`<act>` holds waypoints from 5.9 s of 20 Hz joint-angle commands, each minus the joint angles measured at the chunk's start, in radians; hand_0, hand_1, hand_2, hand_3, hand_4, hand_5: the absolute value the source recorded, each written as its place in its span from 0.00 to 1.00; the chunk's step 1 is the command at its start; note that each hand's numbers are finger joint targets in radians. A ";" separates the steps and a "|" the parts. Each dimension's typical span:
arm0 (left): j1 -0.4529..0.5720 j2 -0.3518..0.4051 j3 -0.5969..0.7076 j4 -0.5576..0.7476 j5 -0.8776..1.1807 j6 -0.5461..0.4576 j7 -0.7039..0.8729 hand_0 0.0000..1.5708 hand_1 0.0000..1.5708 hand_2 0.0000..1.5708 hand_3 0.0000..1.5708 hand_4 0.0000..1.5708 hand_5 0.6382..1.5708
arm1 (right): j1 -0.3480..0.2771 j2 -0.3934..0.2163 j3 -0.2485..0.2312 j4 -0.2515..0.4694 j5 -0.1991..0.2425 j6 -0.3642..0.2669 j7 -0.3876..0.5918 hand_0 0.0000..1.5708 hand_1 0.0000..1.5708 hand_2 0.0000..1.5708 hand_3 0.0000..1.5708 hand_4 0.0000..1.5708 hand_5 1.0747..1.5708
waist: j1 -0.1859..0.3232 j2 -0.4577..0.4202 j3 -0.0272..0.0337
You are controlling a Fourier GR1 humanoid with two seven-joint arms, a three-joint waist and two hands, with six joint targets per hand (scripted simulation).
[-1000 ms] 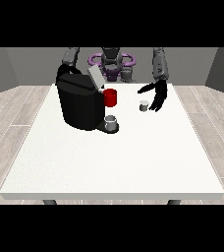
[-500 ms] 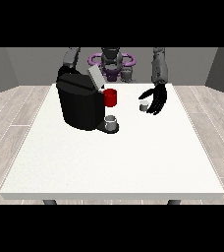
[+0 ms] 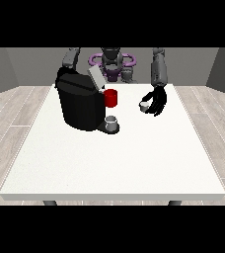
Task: Insert the coffee pod into the coffee machine and close the lid
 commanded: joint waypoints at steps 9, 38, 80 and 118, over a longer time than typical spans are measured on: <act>-0.044 0.016 -0.028 0.090 -0.101 0.014 -0.032 0.78 0.78 0.86 0.83 0.30 1.00 | -0.013 -0.004 -0.010 -0.011 -0.015 -0.004 0.044 0.00 0.00 0.00 0.00 0.27 1.00 | -0.002 -0.017 -0.0028; -0.411 0.112 0.063 -0.042 -0.057 -0.273 0.028 0.65 0.65 0.77 0.78 0.32 1.00 | -0.039 -0.006 0.005 0.064 -0.037 0.055 -0.021 0.00 0.00 0.00 0.00 0.31 1.00 | -0.096 -0.045 -0.0027; -0.616 0.114 0.089 0.017 -0.098 -0.337 0.112 0.75 0.75 0.79 0.76 0.31 1.00 | -0.066 -0.046 -0.060 0.041 -0.068 0.052 -0.047 0.00 0.00 0.00 0.00 0.29 1.00 | -0.149 0.071 -0.0018; -0.565 0.104 0.013 0.027 -0.214 -0.355 0.021 0.00 0.00 0.00 0.00 0.00 1.00 | -0.088 -0.026 -0.053 0.038 -0.033 -0.021 -0.022 0.00 0.00 0.00 0.00 0.22 1.00 | -0.120 0.067 -0.0023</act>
